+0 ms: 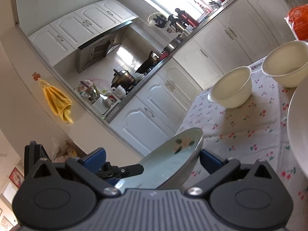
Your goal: Organize plates and bowls
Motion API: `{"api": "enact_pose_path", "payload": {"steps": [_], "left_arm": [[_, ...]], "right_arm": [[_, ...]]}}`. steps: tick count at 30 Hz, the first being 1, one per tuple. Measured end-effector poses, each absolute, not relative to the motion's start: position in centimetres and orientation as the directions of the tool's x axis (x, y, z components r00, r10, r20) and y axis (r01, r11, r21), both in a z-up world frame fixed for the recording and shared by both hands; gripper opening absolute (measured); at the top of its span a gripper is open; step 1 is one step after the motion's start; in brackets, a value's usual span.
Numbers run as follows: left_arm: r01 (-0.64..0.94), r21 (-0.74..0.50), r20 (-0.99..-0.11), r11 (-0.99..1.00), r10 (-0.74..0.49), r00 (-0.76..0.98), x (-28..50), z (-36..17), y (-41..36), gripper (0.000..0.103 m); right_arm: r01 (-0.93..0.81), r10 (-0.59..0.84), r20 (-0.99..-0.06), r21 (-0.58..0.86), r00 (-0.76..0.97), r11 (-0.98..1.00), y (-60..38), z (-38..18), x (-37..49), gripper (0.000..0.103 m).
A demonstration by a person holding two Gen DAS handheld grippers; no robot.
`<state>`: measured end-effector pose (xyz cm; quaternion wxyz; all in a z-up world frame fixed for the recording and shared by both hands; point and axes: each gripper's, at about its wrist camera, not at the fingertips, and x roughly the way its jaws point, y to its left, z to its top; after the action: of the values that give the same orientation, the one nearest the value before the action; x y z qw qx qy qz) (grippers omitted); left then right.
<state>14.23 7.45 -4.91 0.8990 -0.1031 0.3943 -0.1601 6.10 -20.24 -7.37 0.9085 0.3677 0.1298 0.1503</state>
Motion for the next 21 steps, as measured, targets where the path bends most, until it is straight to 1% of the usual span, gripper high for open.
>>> {"api": "enact_pose_path", "payload": {"steps": [11,21], "left_arm": [[0.201,-0.330,-0.680,0.922,-0.380,0.627,10.8,-5.2,8.8,0.043],[0.218,-0.347,-0.653,0.912,-0.402,0.642,8.6,-5.1,9.3,0.043]], "right_arm": [[-0.186,0.371,-0.157,0.652,0.915,0.735,-17.6,-6.8,3.0,0.103],[-0.164,0.344,-0.198,0.599,0.918,0.784,-15.6,-6.7,0.1,0.103]]}}
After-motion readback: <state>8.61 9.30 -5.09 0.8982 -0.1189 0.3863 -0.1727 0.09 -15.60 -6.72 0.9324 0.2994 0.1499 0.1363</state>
